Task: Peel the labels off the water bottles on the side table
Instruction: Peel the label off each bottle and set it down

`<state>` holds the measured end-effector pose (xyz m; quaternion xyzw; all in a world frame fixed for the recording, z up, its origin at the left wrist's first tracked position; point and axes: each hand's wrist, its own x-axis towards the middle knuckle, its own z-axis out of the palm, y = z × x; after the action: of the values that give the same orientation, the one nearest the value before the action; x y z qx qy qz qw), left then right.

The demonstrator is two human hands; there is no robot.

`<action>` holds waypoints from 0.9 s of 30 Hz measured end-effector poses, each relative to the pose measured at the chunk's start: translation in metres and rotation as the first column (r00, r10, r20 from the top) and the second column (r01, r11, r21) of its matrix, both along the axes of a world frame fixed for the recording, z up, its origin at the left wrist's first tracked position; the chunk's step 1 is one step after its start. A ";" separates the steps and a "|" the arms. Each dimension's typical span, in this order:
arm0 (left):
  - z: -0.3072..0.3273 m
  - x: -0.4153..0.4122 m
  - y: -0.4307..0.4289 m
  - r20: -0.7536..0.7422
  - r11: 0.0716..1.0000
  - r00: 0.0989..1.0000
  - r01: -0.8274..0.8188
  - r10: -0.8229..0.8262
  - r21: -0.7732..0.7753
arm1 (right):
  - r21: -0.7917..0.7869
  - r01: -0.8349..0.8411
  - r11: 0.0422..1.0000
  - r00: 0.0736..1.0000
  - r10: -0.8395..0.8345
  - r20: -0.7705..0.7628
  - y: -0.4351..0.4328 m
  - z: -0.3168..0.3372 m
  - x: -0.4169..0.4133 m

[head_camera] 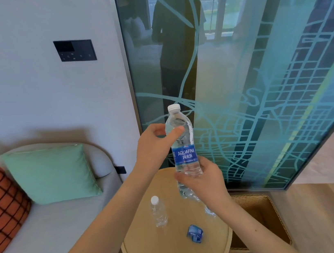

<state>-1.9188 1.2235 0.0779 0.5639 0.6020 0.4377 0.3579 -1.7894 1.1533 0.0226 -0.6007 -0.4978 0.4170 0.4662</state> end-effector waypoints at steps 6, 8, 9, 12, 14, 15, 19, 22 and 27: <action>-0.015 0.019 0.004 -0.046 0.996 0.997 -0.066 0.064 -0.054 | 0.087 0.038 0.995 0.979 -0.055 0.195 -0.005 -0.009 -0.009; -0.020 0.022 0.005 -0.034 0.993 0.995 -0.093 0.091 -0.077 | 0.076 0.038 0.996 0.969 -0.055 0.241 -0.007 -0.011 -0.012; -0.021 0.023 0.006 -0.027 0.990 0.994 -0.105 0.102 -0.091 | 0.071 0.039 0.997 0.962 -0.057 0.268 -0.008 -0.013 -0.014; -0.027 0.026 0.006 -0.031 0.982 0.988 -0.153 0.150 -0.108 | 0.070 0.039 0.997 0.942 -0.060 0.330 -0.012 -0.017 -0.017; -0.030 0.024 0.006 -0.054 0.978 0.982 -0.187 0.183 -0.092 | 0.070 0.040 0.997 0.930 -0.062 0.361 -0.014 -0.018 -0.017; -0.030 0.023 0.005 -0.063 0.976 0.979 -0.199 0.194 -0.083 | 0.070 0.040 0.997 0.925 -0.063 0.374 -0.014 -0.018 -0.017; -0.028 0.017 0.004 -0.036 0.980 0.982 -0.190 0.188 -0.067 | 0.110 0.030 0.993 0.913 -0.072 0.402 -0.017 -0.014 -0.010; -0.018 0.013 0.005 0.058 0.984 0.984 -0.163 0.167 -0.069 | 0.182 -0.011 0.983 0.915 -0.064 0.398 -0.021 -0.007 -0.006; 0.002 0.004 0.006 0.116 0.997 0.990 -0.070 0.074 -0.035 | 0.214 -0.036 0.976 0.968 -0.019 0.249 -0.025 0.011 0.003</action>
<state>-1.9145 1.2299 0.0800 0.5094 0.6066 0.4733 0.3855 -1.7862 1.1279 0.0333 -0.5919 -0.5974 0.2836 0.4608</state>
